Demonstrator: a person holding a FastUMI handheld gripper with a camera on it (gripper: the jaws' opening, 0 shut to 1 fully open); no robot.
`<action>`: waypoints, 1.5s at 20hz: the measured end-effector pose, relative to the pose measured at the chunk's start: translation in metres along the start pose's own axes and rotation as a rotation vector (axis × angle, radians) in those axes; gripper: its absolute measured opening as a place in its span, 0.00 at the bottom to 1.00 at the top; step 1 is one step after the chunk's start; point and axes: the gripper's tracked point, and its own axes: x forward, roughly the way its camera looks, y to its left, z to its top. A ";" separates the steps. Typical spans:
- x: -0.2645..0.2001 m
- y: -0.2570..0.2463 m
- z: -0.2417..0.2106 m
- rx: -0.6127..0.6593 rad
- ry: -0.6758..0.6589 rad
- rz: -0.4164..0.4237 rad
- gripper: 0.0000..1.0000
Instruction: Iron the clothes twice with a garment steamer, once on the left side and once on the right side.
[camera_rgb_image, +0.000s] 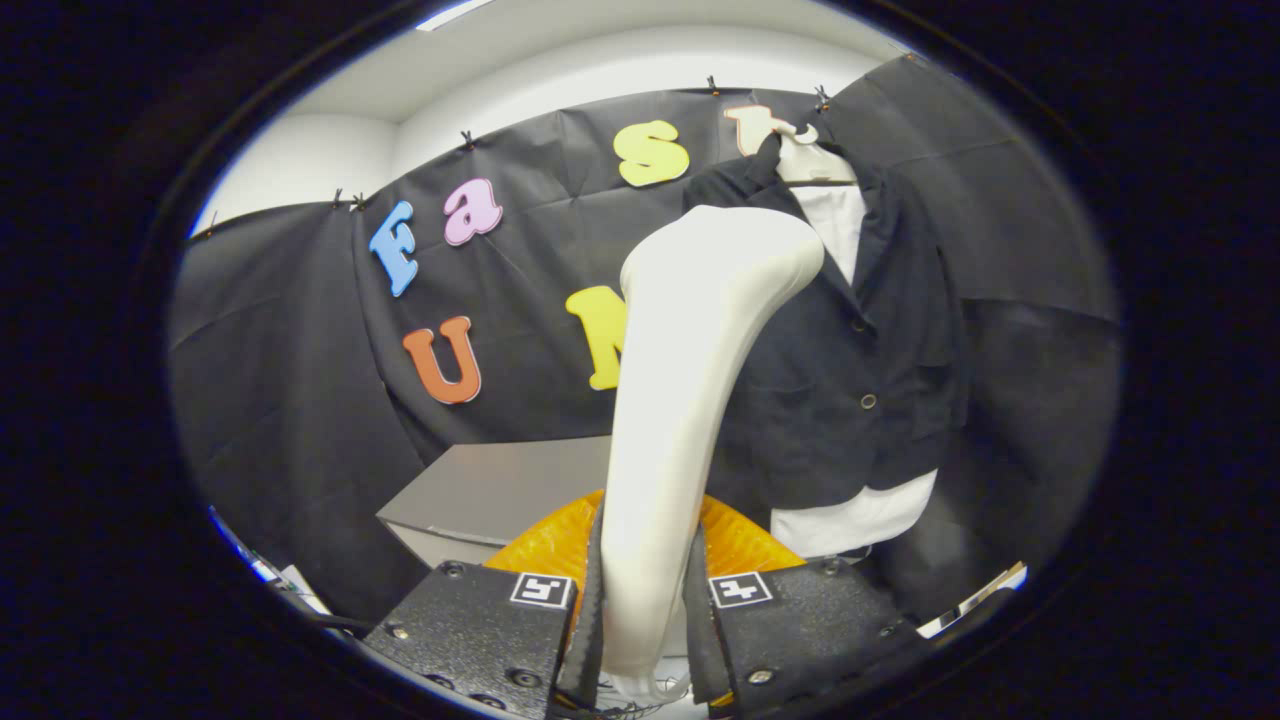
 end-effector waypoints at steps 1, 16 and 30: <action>-0.001 -0.007 0.008 -0.013 -0.016 -0.006 0.37; 0.085 -0.097 0.146 -0.102 -0.155 0.161 0.37; 0.156 -0.121 0.195 -0.197 -0.192 0.218 0.37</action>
